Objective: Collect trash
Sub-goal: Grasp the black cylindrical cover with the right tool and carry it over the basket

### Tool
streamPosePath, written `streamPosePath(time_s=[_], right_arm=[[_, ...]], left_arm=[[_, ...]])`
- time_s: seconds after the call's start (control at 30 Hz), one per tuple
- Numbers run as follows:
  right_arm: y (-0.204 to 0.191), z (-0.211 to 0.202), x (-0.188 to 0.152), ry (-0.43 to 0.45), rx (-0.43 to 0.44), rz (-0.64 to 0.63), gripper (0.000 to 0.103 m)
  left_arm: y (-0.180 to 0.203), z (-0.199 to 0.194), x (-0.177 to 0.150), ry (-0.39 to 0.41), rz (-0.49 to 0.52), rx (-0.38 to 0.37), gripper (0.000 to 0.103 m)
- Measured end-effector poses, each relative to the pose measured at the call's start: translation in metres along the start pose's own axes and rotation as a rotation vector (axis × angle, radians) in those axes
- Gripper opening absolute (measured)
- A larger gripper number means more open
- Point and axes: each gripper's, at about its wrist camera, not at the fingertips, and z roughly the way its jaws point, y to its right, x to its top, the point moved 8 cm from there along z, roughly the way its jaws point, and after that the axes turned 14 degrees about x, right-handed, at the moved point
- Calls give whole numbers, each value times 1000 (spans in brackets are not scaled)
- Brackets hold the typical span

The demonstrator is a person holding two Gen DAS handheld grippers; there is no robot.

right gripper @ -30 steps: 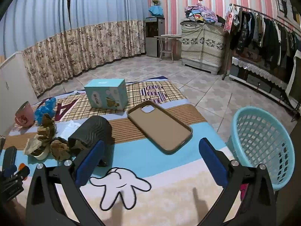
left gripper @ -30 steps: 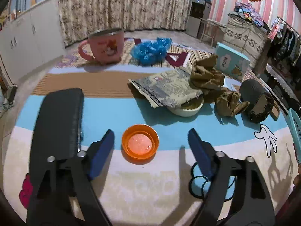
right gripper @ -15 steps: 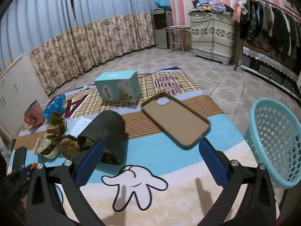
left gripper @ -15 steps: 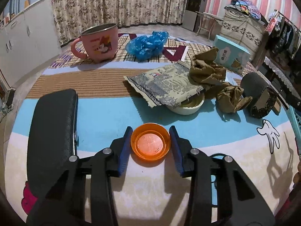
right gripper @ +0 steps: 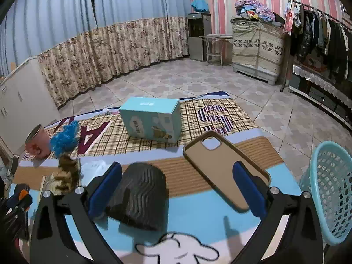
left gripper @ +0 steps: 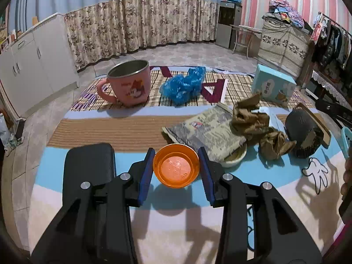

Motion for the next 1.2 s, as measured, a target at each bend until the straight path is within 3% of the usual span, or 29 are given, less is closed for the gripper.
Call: streamPosePath(time_s=[0.6,0.73,0.83,1.0,1.2], right_arm=[[-24,29,-38,-140,48,-84,96],[-29,25,-43,-156,102,-82,82],[-37,23,-49,-170,154,-87,65],[-37,8,-49,-136,158,-117,63],[-5,-39,-26,-18,127,-89,62]], left_arm=[[1,-17,10,35,8,5,39],[-2,-22,12,37,15,19,39],[-2,-27,14,40,11,25,39],[6,-35,16,39,13,26,39],[35,-52,25,67,27,25,39]])
